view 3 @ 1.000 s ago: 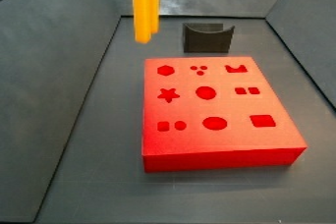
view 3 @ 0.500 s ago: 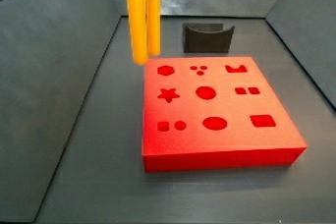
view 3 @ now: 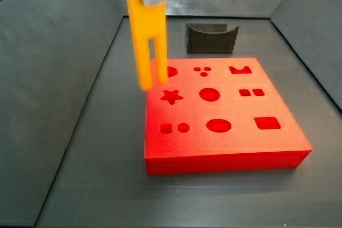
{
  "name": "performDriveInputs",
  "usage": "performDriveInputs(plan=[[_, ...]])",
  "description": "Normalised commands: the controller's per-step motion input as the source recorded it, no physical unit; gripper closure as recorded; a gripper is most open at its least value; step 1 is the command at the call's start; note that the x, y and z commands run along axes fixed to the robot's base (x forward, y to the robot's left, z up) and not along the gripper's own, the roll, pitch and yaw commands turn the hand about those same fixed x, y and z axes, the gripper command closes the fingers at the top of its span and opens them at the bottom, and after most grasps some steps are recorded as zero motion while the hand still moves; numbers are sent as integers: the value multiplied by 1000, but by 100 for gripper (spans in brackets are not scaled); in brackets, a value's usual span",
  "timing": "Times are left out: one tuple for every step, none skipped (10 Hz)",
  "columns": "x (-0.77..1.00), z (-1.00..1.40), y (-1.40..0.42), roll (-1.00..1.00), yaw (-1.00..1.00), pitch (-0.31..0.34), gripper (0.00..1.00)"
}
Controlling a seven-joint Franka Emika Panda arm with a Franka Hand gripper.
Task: Pick up the square-circle object. Move up. Rotate the square-circle object. Place the square-circle object on the fixture. Regrasp the square-circle object. Move to above the board. Insert the square-circle object.
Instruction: Insert the square-circle object.
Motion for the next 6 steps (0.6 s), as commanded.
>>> performDriveInputs(plan=[[509, -277, -320, 304, -483, -103, 100], [540, -120, -297, 384, -337, -17, 100], [431, -29, -289, 474, -269, 4, 100], [303, 0, -300, 447, -323, 34, 100], [166, 43, -300, 347, -543, 0, 100], [37, 0, -277, 236, -734, -11, 100]])
